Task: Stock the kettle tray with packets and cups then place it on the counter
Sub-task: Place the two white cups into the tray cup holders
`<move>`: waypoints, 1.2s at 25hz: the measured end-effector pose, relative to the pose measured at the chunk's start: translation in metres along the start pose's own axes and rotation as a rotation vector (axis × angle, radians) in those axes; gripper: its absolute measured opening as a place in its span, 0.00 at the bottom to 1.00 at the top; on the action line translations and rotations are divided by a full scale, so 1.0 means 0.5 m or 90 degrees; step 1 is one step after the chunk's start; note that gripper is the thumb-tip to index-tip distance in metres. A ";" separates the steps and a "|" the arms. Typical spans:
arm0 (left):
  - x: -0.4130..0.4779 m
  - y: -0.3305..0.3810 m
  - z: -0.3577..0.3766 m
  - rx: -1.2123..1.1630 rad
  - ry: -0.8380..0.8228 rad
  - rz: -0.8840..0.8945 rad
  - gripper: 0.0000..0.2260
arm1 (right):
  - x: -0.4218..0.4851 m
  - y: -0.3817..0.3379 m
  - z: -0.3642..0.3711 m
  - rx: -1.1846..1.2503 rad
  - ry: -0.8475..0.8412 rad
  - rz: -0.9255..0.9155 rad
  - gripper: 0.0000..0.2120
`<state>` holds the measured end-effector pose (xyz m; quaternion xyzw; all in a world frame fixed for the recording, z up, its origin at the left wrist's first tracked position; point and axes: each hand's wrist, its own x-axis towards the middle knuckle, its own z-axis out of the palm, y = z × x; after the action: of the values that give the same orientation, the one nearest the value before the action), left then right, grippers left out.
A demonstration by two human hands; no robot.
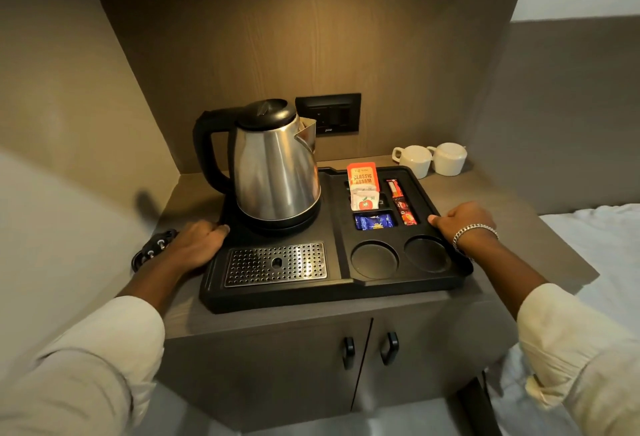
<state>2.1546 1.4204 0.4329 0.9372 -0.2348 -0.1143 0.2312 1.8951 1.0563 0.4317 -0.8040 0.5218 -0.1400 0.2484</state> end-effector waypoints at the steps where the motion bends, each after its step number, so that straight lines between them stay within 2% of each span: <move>1: -0.002 -0.001 0.002 0.008 0.008 0.010 0.18 | -0.003 -0.003 -0.001 -0.001 0.005 0.008 0.19; 8: -0.015 0.003 0.029 0.003 0.092 0.021 0.18 | -0.003 -0.012 -0.002 0.006 0.031 0.017 0.17; 12: -0.062 0.041 0.033 0.071 0.307 0.029 0.13 | 0.021 0.008 -0.006 0.078 0.002 -0.009 0.16; 15: -0.098 0.106 0.058 0.156 0.422 0.060 0.08 | 0.081 0.019 -0.032 0.166 0.004 -0.077 0.10; 21: -0.102 0.285 0.135 -0.008 0.489 0.038 0.08 | 0.234 0.024 -0.112 0.197 0.003 -0.235 0.05; 25: -0.097 0.376 0.186 -0.090 0.499 -0.006 0.10 | 0.322 0.047 -0.137 0.222 0.001 -0.261 0.02; 28: -0.078 0.457 0.226 -0.121 0.496 0.008 0.08 | 0.373 0.058 -0.146 0.223 0.010 -0.296 0.04; 30: -0.051 0.514 0.246 -0.131 0.449 0.042 0.07 | 0.401 0.057 -0.147 0.252 0.025 -0.293 0.08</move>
<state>1.9933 1.1853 0.4543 0.8829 -0.1581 0.2001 0.3944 1.9210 0.8462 0.4708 -0.8342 0.2929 -0.3071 0.3520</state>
